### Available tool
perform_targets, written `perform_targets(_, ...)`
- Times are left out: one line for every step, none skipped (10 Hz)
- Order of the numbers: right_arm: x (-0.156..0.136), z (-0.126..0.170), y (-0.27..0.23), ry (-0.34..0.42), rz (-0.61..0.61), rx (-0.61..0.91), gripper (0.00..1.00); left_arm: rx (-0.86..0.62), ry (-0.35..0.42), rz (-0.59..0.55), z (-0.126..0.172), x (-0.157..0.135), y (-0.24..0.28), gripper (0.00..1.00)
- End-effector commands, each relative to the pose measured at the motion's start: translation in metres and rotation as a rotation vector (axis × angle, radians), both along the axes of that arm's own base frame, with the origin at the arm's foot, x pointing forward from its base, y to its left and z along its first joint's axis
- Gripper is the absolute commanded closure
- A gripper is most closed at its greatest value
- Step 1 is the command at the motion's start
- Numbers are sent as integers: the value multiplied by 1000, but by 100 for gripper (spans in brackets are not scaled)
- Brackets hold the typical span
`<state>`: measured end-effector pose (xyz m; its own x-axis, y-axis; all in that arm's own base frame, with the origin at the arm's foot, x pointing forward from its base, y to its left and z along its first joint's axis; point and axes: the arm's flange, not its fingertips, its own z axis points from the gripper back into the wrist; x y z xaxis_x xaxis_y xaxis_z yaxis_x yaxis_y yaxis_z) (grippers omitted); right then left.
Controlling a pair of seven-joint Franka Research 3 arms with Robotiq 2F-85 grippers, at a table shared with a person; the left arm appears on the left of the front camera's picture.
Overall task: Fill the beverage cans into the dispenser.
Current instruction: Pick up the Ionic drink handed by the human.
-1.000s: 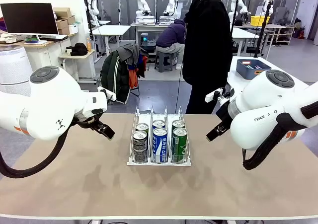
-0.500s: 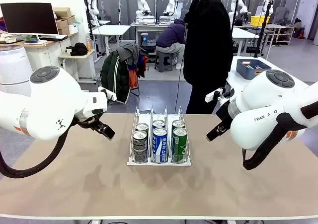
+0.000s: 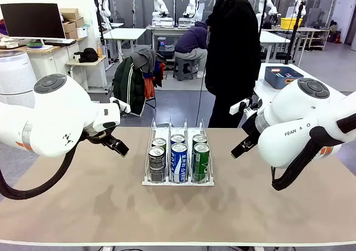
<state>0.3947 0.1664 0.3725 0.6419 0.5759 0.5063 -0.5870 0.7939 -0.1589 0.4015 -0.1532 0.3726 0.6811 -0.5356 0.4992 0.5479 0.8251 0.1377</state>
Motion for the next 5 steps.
perform_targets(0,0,0,0,0,1,0,-1,0,4,0,1,1,0)
perform_targets(0,0,0,0,0,1,0,-1,0,4,0,1,1,0)
perform_targets(0,0,0,0,0,1,0,-1,0,4,0,1,1,0)
perform_targets(0,0,0,0,0,1,0,-1,0,4,0,1,1,0)
perform_targets(0,0,0,0,0,0,0,0,0,0,0,0,0,0)
